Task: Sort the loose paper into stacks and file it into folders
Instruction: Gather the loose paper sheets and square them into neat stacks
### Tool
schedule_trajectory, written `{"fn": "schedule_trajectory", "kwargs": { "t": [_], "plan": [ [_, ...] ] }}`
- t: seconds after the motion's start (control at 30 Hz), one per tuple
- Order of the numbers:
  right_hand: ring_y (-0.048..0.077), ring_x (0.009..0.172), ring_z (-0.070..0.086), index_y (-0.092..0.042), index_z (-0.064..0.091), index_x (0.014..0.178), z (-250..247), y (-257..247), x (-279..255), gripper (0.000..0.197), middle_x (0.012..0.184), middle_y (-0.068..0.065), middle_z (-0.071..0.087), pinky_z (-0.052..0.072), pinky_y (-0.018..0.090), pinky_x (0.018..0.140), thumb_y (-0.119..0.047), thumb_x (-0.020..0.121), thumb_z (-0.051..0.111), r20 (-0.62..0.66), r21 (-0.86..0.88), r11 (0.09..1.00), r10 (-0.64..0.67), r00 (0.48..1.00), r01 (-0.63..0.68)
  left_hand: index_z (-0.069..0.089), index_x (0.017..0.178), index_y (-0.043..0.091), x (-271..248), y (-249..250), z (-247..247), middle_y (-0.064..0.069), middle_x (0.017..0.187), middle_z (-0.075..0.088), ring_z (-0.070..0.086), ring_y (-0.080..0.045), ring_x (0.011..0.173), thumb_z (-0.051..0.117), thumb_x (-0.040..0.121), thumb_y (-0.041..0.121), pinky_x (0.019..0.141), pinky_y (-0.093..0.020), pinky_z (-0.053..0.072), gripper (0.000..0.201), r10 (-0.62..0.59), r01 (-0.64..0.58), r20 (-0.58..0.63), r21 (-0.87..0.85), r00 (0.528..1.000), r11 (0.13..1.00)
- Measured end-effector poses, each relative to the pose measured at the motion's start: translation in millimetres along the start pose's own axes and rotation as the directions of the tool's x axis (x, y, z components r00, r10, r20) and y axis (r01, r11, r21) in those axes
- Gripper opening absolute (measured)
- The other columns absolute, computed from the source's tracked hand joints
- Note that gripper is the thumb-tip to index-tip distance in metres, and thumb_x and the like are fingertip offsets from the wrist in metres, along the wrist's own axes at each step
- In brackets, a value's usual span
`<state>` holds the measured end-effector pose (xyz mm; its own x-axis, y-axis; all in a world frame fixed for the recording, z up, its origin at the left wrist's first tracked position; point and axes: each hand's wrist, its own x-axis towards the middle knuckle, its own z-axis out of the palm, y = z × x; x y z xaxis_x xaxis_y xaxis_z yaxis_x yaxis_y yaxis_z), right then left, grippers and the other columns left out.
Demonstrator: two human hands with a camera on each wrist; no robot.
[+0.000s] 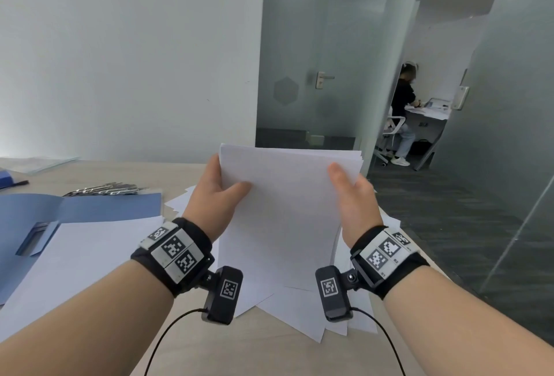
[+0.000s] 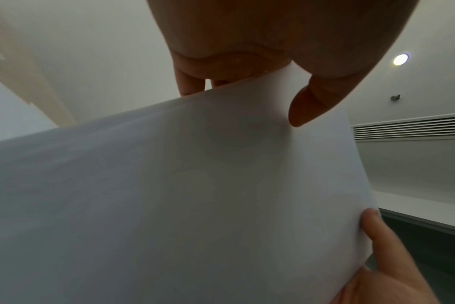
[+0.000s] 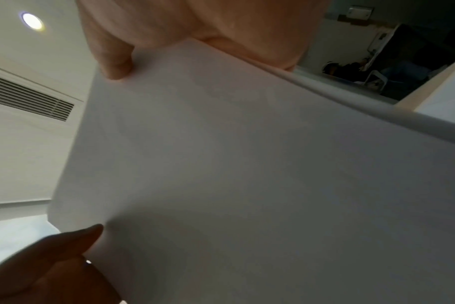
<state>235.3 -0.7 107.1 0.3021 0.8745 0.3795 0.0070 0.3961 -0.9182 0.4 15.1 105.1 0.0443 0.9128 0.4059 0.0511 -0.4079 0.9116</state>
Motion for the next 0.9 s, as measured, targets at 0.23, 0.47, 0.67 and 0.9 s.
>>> {"fn": "schedule_trajectory", "kwargs": {
  "t": [0.23,0.47,0.67,0.9],
  "plan": [
    [0.021,0.058,0.032,-0.011,0.031,0.064,7,-37,11,0.053,0.063,0.007,0.034,0.028,0.034,0.061,-0.050,0.090,0.054,-0.043,0.074,0.997,0.033,0.999,-0.029,0.061,0.118,0.033,8,11,1,0.008,0.111,0.073,0.071,-0.014,0.103,0.061,0.080,0.023,0.089,-0.040,0.057,0.039,0.019,-0.018,0.006,-0.026,1.000,0.999],
    [0.024,0.086,0.061,-0.021,0.076,0.080,8,-37,13,0.045,0.091,0.003,0.071,0.046,0.037,0.078,-0.055,0.081,0.047,-0.087,-0.078,0.997,-0.017,0.996,0.010,0.059,0.123,0.024,5,2,-2,0.001,0.114,0.073,0.071,-0.017,0.103,0.066,0.084,0.015,0.087,-0.039,0.057,0.040,0.001,0.000,0.010,-0.089,1.000,0.996],
    [0.010,0.084,0.065,-0.020,0.069,0.107,-8,0,7,0.076,0.090,-0.005,0.072,0.051,0.031,0.076,-0.087,0.072,0.054,0.059,-0.091,0.988,-0.118,0.991,0.124,0.072,0.107,0.020,-1,-23,-7,0.000,0.103,0.078,0.074,-0.022,0.098,0.065,0.096,0.011,0.098,-0.052,0.055,0.016,-0.112,0.107,-0.049,-0.091,0.993,0.990],
    [0.026,0.104,0.073,-0.010,0.068,0.118,-22,37,-12,0.028,0.111,0.006,0.077,0.058,0.035,0.086,-0.009,0.090,0.071,0.201,-0.018,0.994,0.109,0.973,-0.107,0.070,0.110,0.018,5,-13,-7,-0.002,0.105,0.078,0.074,-0.025,0.098,0.067,0.093,0.020,0.093,-0.050,0.057,0.017,-0.055,0.048,-0.050,-0.124,0.997,0.991]
  ]
}}
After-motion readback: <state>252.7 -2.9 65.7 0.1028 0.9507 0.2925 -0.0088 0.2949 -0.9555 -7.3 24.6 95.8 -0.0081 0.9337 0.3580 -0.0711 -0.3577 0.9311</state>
